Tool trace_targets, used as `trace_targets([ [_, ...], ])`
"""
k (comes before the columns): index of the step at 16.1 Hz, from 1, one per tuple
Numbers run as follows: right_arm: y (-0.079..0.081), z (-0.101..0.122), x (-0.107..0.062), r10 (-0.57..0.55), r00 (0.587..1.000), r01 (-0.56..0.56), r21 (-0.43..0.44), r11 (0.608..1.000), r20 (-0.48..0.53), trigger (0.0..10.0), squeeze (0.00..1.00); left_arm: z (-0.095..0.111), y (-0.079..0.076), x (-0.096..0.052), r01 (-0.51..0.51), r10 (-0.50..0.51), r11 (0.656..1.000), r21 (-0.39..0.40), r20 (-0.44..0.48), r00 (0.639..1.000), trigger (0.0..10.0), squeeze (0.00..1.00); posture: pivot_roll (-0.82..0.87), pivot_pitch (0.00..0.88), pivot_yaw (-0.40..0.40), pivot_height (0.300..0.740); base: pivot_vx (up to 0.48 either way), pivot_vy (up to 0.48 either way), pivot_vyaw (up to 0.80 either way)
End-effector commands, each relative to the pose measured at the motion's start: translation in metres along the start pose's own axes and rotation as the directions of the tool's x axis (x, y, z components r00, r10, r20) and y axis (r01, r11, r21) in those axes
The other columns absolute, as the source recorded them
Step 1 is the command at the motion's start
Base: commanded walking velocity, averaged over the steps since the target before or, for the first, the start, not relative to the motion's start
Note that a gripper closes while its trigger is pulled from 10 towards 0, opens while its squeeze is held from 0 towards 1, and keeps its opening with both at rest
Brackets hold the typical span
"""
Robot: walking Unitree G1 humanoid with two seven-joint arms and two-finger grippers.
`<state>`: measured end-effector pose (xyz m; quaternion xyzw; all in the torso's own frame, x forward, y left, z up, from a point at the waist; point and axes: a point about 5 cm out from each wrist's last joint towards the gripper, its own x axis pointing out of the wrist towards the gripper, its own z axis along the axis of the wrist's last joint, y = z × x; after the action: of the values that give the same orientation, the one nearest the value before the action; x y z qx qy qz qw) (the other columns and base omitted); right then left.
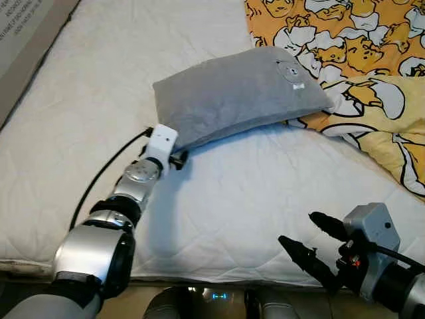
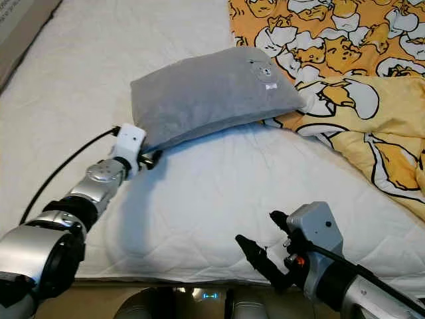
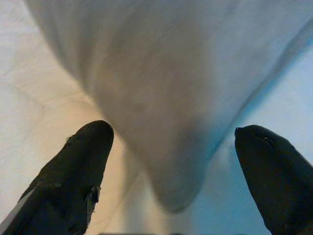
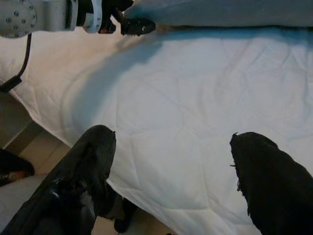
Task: Clean up the room
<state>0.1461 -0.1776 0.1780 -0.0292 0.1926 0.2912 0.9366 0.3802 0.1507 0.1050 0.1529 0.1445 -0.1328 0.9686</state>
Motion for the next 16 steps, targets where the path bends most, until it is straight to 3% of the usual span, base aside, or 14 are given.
trace_targets([
  [1,0.005,0.002,-0.001,0.015,1.0,-0.015,0.006,1.0,0.004,10.0,0.0,0.005,0.001,0.001,0.006,-0.006,1.0,0.001,0.011,1.0,7.1,0.0,-0.35,0.218,0.07,0.74,0.0,0.0,0.0],
  [2,0.005,0.003,0.001,0.016,1.0,-0.016,0.007,1.0,0.013,10.0,0.0,0.007,0.0,0.002,0.006,-0.006,1.0,0.007,0.01,1.0,1.2,0.0,-0.35,0.208,0.07,0.74,0.0,0.0,0.0],
  [3,0.006,0.003,0.002,0.016,1.0,-0.016,0.007,1.0,0.015,10.0,0.0,0.008,0.0,0.002,0.009,-0.009,1.0,0.01,0.009,1.0,1.2,0.0,-0.36,0.205,0.068,0.74,0.0,0.0,0.0],
  [4,0.006,0.003,0.002,0.021,1.0,-0.021,0.006,1.0,0.018,10.0,0.0,0.009,-0.001,0.002,0.01,-0.01,1.0,0.023,0.008,1.0,0.0,0.0,-0.36,0.199,0.064,0.74,0.0,0.0,0.0],
  [16,0.004,0.006,0.003,0.058,0.998,-0.058,-0.012,0.998,0.012,10.0,0.0,0.015,-0.006,0.004,0.039,-0.04,0.998,0.039,0.018,0.999,0.0,0.0,-0.35,0.159,0.032,0.74,0.0,0.0,0.0],
])
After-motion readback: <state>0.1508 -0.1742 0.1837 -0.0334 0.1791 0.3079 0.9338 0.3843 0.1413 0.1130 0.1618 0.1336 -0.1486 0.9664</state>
